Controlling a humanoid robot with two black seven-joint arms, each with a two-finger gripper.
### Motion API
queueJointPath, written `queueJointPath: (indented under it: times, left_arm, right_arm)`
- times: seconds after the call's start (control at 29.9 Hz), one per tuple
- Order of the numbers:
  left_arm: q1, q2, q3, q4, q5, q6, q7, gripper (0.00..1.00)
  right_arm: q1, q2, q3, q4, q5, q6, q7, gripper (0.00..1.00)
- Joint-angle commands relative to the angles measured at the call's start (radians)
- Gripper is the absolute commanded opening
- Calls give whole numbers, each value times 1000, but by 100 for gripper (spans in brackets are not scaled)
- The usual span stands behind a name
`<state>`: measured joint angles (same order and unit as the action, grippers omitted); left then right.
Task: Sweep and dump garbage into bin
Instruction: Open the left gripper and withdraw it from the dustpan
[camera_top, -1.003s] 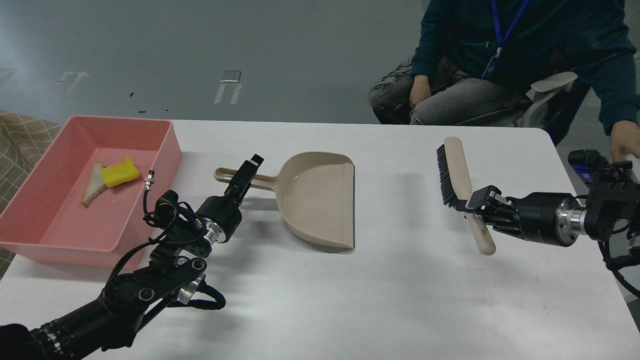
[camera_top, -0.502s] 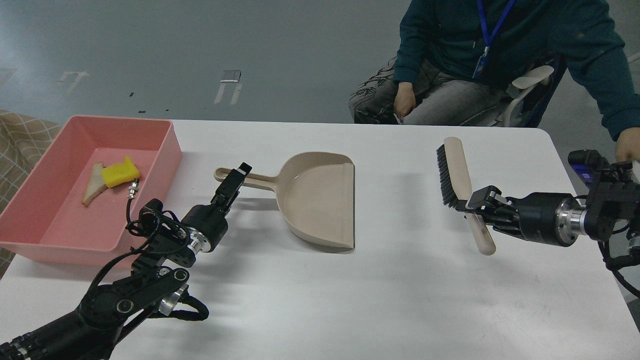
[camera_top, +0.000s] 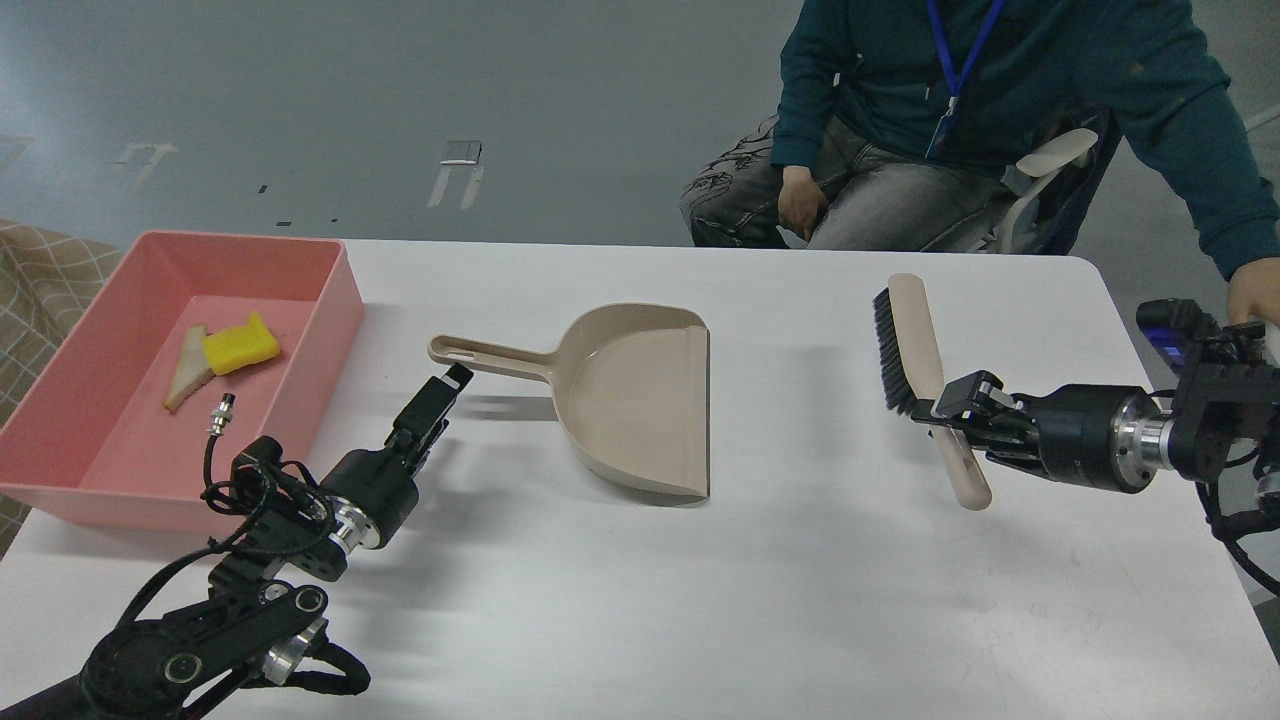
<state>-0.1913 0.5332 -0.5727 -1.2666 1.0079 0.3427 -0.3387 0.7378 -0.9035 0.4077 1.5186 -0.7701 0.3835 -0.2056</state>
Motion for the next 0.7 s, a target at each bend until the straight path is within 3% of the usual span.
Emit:
queueJointPath:
  times: [0.0, 0.2, 0.67]
  left_arm:
    - [6, 36, -15, -39, 1, -2, 0, 97]
    - [7, 111, -42, -117, -2, -7, 0, 96]
    - [-66, 159, -95, -132, -11, -45, 1, 96]
  right_arm:
    - [-1, 0, -1, -1, 0, 0, 0, 0]
    - [-20, 5, 0, -1, -5, 0, 0, 0]
    - [-54, 11, -3, -5, -21, 0, 0, 0]
